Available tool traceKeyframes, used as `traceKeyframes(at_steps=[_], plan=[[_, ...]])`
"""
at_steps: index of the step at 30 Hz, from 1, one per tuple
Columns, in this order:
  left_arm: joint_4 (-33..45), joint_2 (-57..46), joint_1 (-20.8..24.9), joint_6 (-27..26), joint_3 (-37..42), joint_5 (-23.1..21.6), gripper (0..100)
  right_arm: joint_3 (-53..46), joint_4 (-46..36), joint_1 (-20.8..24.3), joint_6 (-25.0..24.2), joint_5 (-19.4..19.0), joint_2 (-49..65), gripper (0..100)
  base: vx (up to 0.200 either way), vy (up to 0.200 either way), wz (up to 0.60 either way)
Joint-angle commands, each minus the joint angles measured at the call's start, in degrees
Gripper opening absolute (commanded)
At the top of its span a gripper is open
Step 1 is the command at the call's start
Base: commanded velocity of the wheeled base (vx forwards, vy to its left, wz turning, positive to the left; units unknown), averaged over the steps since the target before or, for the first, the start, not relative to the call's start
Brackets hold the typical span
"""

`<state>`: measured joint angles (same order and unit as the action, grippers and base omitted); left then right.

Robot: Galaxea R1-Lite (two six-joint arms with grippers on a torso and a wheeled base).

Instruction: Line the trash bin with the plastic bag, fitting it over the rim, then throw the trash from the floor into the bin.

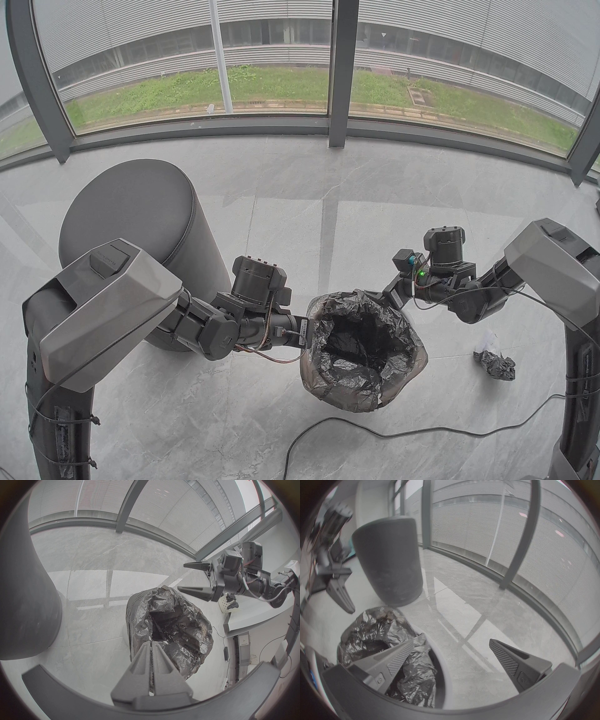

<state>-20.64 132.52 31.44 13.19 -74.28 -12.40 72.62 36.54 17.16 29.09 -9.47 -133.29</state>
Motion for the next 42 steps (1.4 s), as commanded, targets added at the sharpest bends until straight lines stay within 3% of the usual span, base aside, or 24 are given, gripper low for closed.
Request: traceKeyframes(at_steps=[1,17,34,35,42], plan=[[-0.2,-0.7,0.0,0.0,1.4,0.1,0,-2.9,3.5,1.8,4.4,0.2,-2.3,100,0.0,0.0,0.0],[-3.6,-1.5,-0.1,0.2,4.8,0.1,0,-5.4,3.5,1.9,11.8,-1.6,-0.6,100,0.0,0.0,0.0],[-3.7,-1.7,-0.4,0.2,6.2,0.1,0,-2.7,4.5,3.1,11.8,-1.7,-4.3,100,0.0,0.0,0.0],[-3.7,-1.7,-0.4,0.2,6.2,0.1,0,-2.6,4.6,3.1,11.8,-1.7,-4.3,0,0.0,0.0,0.0],[-3.8,-1.7,-0.5,0.2,6.8,0.1,0,-3.2,4.8,3.1,11.7,-1.7,-2.7,0,0.0,0.0,0.0]])
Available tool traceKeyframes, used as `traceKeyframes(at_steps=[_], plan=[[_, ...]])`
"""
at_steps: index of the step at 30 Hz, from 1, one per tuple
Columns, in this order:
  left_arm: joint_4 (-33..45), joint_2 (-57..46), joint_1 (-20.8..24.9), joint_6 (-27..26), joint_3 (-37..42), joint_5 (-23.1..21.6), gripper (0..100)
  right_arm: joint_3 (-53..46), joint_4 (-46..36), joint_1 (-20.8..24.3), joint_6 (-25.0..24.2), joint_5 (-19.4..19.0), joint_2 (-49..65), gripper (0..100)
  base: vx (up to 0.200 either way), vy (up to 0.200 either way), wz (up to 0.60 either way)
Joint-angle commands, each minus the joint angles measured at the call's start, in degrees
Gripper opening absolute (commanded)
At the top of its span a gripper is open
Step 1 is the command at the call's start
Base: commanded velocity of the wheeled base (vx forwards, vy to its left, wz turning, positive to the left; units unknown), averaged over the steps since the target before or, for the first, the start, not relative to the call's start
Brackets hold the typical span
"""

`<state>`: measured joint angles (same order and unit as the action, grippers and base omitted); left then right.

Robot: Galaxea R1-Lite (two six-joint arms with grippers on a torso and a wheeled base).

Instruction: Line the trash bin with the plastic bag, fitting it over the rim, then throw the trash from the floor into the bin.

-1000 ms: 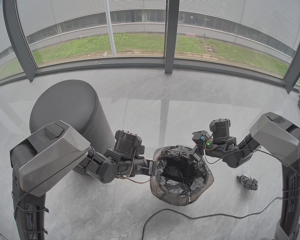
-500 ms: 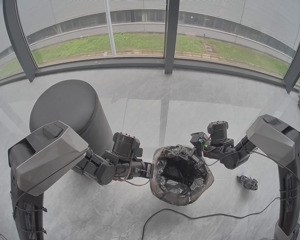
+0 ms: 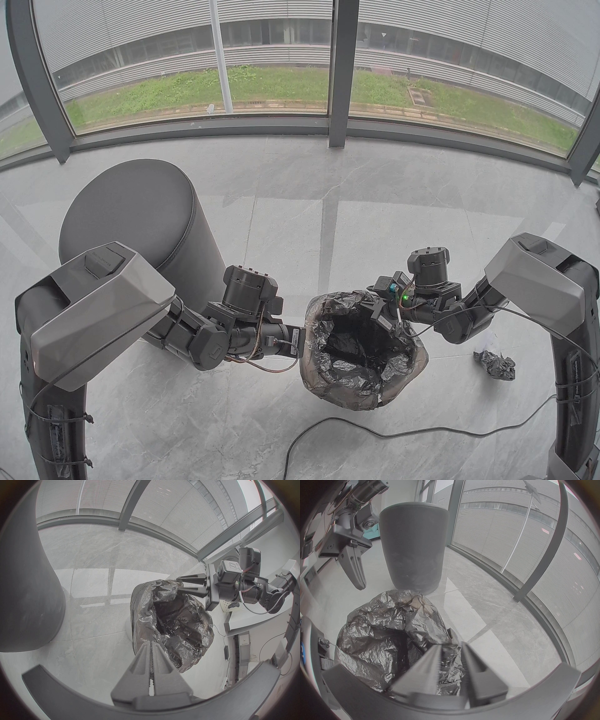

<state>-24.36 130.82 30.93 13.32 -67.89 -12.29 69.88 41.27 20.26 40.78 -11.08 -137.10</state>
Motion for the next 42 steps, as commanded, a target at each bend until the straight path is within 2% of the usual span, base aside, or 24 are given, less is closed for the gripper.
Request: traceKeyframes(at_steps=[1,7,22,26,42], plan=[[-0.1,0.1,0.0,0.0,0.5,0.0,0,-0.6,0.0,0.0,0.0,-0.1,1.5,0,0.0,0.0,0.0],[-0.1,-0.1,0.0,0.0,0.7,0.0,0,-3.3,0.0,-0.1,-0.2,-0.1,4.6,0,0.0,0.0,0.0],[-0.1,-0.3,0.0,0.0,0.7,0.0,0,-2.1,0.9,-2.4,-1.2,0.8,6.5,0,0.0,0.0,0.0],[-0.1,-0.2,0.0,0.0,0.7,0.0,0,-0.2,2.2,-3.6,-3.0,2.6,5.8,0,0.0,0.0,0.0],[-1.6,-0.3,-0.3,0.0,3.1,0.0,0,8.2,6.1,-3.0,-4.3,2.8,-4.5,0,0.0,0.0,0.0]])
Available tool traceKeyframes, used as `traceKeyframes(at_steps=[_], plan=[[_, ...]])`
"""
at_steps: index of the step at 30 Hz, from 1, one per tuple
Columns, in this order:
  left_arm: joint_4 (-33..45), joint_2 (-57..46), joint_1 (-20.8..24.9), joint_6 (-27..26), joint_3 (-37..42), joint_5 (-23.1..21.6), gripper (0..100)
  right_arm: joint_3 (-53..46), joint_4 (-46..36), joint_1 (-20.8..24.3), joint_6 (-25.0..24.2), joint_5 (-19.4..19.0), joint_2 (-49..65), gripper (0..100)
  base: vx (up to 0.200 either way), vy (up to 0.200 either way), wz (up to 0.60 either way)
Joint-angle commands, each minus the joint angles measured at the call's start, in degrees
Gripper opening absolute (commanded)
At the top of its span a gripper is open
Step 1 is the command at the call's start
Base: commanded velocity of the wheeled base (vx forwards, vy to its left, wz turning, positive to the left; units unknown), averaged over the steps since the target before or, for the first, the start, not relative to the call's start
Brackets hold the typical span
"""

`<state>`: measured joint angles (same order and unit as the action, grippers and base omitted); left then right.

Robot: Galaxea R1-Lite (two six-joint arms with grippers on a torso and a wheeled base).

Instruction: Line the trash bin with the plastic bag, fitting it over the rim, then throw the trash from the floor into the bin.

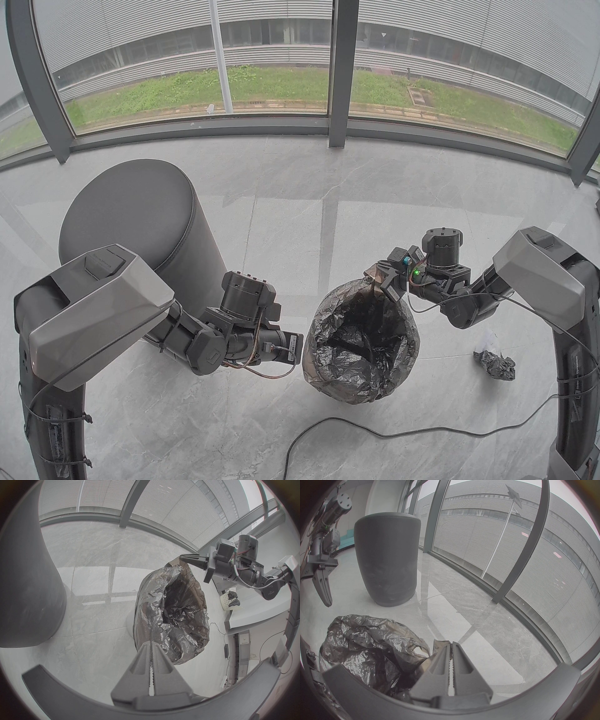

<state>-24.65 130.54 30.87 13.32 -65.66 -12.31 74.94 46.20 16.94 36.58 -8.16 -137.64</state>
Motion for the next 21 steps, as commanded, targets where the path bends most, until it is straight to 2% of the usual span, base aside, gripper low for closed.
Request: traceKeyframes(at_steps=[1,11,12,15,21], plan=[[-2.2,0.1,-0.2,0.0,1.1,-0.1,0,4.3,1.4,0.4,-0.1,-0.1,-4.7,0,0.0,0.0,0.0],[-4.9,0.3,-0.1,0.0,3.0,-0.1,0,8.7,2.0,0.8,-4.2,-0.1,-6.0,0,0.0,0.0,0.0],[-4.9,0.2,-0.1,0.1,3.0,-0.1,0,8.8,2.0,0.9,-4.8,-0.1,-6.0,100,0.0,0.0,0.0],[-4.9,0.2,-0.1,0.1,3.2,-0.1,0,7.6,3.0,0.9,-5.3,0.0,-5.4,100,0.0,0.0,0.0],[-6.0,0.4,0.1,0.0,4.4,0.0,0,-2.4,3.9,0.4,-5.1,0.0,-0.6,100,0.0,0.0,0.0]])
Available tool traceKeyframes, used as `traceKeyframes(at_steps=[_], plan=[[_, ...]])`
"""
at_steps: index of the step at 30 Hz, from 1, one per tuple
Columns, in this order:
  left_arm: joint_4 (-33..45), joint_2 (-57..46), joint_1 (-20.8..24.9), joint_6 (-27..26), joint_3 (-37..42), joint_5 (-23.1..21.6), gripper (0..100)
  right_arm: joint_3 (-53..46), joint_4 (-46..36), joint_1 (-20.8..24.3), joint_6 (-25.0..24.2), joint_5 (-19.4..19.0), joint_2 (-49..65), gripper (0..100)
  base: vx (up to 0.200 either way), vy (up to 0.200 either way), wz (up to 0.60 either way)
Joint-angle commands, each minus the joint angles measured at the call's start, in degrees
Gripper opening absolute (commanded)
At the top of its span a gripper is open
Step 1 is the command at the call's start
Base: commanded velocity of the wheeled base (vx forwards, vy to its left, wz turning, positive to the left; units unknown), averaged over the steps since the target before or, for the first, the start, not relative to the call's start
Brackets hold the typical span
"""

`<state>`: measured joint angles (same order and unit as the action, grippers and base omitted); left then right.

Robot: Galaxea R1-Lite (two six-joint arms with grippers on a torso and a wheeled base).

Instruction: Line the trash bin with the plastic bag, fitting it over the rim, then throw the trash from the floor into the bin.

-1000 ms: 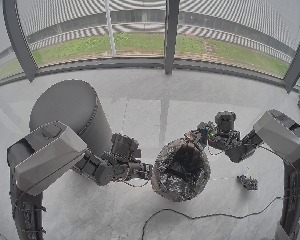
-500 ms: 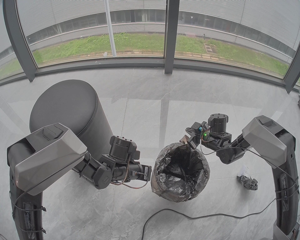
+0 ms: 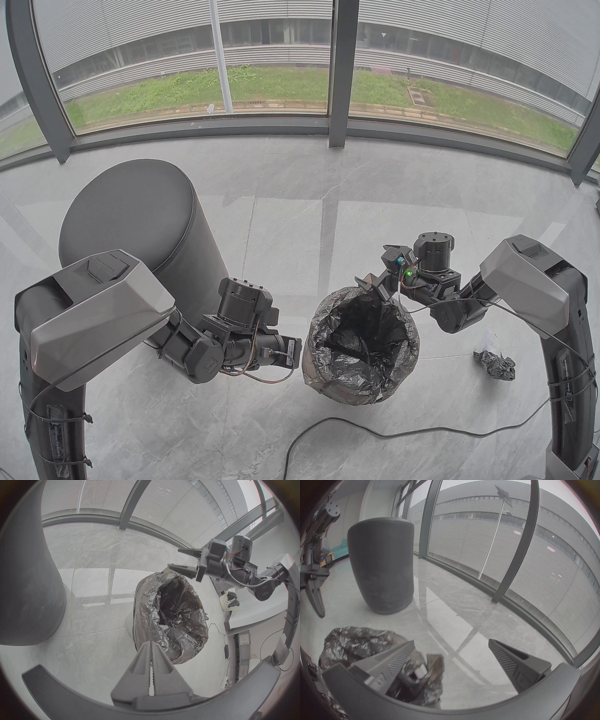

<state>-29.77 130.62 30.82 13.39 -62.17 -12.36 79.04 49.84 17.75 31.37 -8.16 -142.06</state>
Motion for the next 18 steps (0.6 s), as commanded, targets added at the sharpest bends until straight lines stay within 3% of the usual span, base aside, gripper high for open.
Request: traceKeyframes(at_steps=[1,11,18], plan=[[-1.8,0.5,0.1,0.0,1.2,0.1,0,-9.0,0.3,-0.9,0.1,0.1,4.9,100,0.0,0.0,0.0],[-5.1,4.8,-0.1,0.0,0.4,1.6,0,-10.6,0.4,-3.9,-0.3,0.1,5.8,100,0.0,0.0,0.0],[-5.6,6.8,-0.1,0.0,-0.8,1.6,0,-10.8,0.4,-2.9,-0.3,-0.3,7.0,100,0.0,0.0,0.0]])
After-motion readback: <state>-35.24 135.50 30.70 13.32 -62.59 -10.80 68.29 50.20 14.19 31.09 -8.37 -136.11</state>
